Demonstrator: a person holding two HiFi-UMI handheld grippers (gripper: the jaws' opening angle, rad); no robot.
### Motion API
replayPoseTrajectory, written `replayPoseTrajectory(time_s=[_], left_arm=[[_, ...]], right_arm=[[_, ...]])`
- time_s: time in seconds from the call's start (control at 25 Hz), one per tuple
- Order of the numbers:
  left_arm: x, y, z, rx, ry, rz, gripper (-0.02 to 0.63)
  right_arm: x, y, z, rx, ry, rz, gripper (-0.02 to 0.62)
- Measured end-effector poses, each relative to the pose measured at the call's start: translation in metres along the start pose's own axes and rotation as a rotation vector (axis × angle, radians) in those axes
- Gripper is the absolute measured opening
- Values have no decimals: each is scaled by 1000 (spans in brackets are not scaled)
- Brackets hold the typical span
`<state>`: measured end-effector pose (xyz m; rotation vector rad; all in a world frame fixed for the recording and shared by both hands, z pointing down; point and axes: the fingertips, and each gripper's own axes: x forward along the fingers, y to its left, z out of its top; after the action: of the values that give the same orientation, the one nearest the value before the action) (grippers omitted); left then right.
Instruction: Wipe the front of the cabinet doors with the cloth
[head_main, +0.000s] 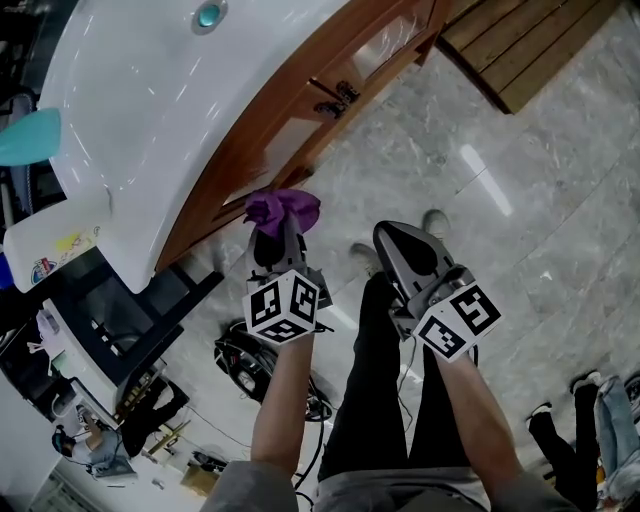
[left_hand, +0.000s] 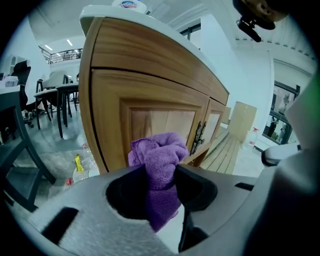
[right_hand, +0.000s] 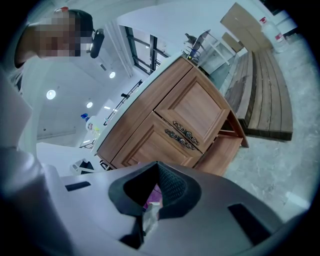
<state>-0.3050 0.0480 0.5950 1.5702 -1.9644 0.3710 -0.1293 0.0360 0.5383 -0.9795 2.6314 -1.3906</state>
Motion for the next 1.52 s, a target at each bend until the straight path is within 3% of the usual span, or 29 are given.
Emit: replayPoseTrajectory(time_s=[0.44,0.68,1.52], left_arm=[[13,36,-13,32,18,65,140],[18,48,-11,9,22,90,138],[44,25,0,-45,44,70,138]], right_arm=[[8,-9,-7,7,-8,-23,9],[11,-11,-5,12,-12,-31,9],[11,-29,17,32,-47,-62,9]])
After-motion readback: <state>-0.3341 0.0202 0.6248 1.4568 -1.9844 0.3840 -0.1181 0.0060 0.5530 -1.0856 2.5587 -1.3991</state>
